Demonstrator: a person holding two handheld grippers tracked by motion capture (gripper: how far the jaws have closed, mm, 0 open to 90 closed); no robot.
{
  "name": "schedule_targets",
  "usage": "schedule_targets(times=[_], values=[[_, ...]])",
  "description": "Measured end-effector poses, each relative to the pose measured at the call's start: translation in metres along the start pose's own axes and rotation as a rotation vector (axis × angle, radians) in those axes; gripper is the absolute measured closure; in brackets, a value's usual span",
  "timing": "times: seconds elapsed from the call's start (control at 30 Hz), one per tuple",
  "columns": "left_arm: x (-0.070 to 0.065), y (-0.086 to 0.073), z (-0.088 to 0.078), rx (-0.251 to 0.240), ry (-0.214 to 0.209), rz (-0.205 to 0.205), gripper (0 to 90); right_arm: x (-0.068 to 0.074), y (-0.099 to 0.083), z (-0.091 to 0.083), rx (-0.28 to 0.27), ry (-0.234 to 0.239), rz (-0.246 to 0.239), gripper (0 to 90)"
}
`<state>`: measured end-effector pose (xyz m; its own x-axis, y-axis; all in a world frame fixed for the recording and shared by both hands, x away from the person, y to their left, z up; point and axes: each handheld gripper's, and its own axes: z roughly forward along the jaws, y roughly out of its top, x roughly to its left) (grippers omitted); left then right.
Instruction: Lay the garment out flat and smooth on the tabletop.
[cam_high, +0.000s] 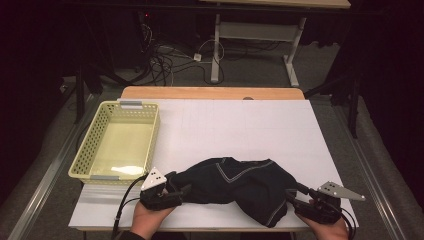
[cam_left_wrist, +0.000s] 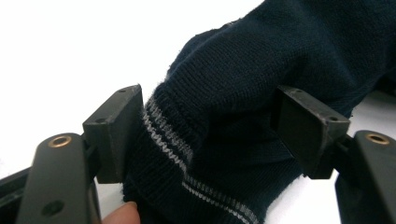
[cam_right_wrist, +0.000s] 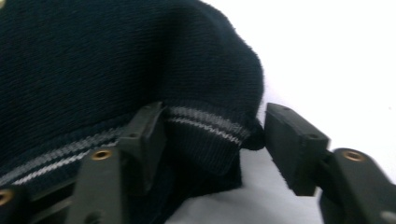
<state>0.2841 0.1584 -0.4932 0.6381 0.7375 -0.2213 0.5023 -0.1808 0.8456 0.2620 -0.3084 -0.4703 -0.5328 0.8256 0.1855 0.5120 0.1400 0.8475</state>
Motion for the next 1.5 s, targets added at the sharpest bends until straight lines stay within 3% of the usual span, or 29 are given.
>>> schedule_targets(times=[0.13,0.23,0.33,0.67,0.87,1.03,1.13,1.2,1.3,1.5], values=[[0.000,0.000,0.000,0.000,0.001,0.000,25.4,0.004,-0.001,0.000,-0.003,-0.002,-0.035,53.2],[0.000,0.000,0.000,0.001,0.001,0.000,25.3,0.008,-0.001,-0.002,-0.015,-0.037,-0.086,63.5],[0.000,0.000,0.000,0.002,0.000,0.000,25.4,0.008,0.001,-0.006,-0.036,-0.051,-0.101,70.7],[0.000,0.000,0.000,0.002,-0.003,0.001,25.4,0.004,0.008,-0.022,-0.110,-0.097,-0.112,76.1],[0.000,0.000,0.000,0.002,-0.006,0.004,25.3,-0.005,0.015,-0.040,-0.168,-0.149,-0.116,78.4],[0.000,0.000,0.000,0.001,-0.006,0.005,25.4,-0.018,0.021,-0.062,-0.221,-0.223,-0.104,78.8],[0.000,0.000,0.000,0.002,-0.009,0.007,25.3,-0.029,0.019,-0.071,-0.222,-0.262,-0.074,78.7],[0.000,0.000,0.001,0.008,-0.007,0.008,25.3,-0.035,0.014,-0.069,-0.197,-0.237,-0.048,75.3],[0.000,0.000,0.001,0.009,-0.009,0.006,25.4,-0.034,0.011,-0.062,-0.177,-0.216,-0.042,62.6],[0.000,0.000,0.001,0.009,-0.013,0.008,27.4,-0.021,0.015,-0.056,-0.178,-0.197,-0.088,50.4]])
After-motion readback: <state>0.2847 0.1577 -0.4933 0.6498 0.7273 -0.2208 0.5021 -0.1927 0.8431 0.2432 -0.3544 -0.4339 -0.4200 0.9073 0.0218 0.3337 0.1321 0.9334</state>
